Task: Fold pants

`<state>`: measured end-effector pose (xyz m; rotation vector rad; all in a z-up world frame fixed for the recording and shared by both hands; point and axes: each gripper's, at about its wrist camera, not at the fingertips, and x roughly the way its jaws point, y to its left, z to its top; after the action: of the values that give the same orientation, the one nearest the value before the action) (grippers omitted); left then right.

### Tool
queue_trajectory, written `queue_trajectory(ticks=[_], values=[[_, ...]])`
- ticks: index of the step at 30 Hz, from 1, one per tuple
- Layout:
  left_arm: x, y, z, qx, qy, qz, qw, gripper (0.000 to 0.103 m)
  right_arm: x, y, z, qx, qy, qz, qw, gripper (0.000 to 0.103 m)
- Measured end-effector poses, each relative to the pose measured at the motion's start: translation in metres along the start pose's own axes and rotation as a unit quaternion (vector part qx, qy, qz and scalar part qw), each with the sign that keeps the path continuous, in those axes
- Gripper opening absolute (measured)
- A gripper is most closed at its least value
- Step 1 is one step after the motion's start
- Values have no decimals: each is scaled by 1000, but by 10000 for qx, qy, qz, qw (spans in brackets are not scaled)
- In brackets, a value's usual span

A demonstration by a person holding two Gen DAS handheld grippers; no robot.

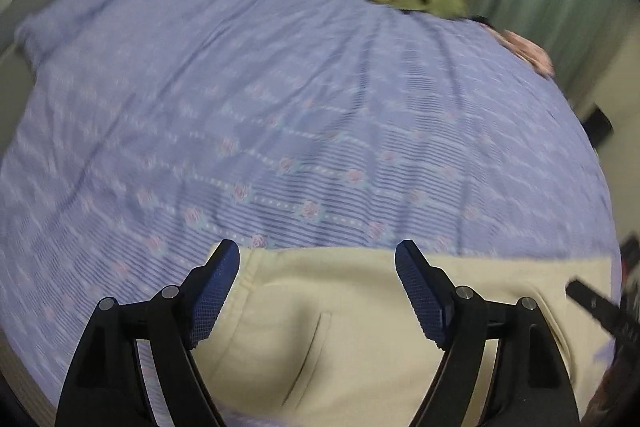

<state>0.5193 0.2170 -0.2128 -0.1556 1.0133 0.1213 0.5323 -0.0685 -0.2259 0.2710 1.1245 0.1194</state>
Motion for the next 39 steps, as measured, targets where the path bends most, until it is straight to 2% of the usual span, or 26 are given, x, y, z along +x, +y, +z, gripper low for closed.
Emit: queue_trajectory(ticks=[2, 5, 7, 10, 13, 16, 21, 26, 29, 34, 39], values=[[-22, -9, -5, 417, -89, 14, 9991, 80, -21, 10, -9, -195, -178, -115, 9996, 64], [-59, -23, -20, 974, -265, -169, 9947, 81, -62, 21, -30, -367, -391, -84, 9985, 64], [-86, -31, -31, 1189, -394, -327, 9916, 86, -84, 23, -42, -452, -503, -59, 9977, 67], [-120, -39, -50, 1348, -533, -569, 9878, 88, -127, 22, -65, -424, -761, -90, 9962, 72], [-150, -52, -74, 1491, -580, -867, 9833, 90, -159, 16, -86, -354, -845, -49, 9958, 73], [-179, -71, -100, 1761, -589, -1022, 9773, 91, -193, 0, -111, -363, -903, -201, 9950, 73], [-218, -116, -142, 2316, -697, -1025, 9649, 91, -244, -42, -147, -258, -1017, -532, 9931, 73], [-247, -167, -179, 2334, -760, -1270, 9611, 94, -278, -100, -172, -193, -1027, -672, 9923, 73], [-252, -208, -203, 2278, -717, -1304, 9623, 94, -287, -145, -179, -187, -977, -680, 9927, 73], [-247, -274, -240, 1852, -414, -1285, 9734, 94, -287, -222, -186, -129, -677, -487, 9964, 73], [-225, -333, -276, 1629, -87, -1020, 9813, 94, -275, -296, -193, -247, -239, -466, 9983, 73]])
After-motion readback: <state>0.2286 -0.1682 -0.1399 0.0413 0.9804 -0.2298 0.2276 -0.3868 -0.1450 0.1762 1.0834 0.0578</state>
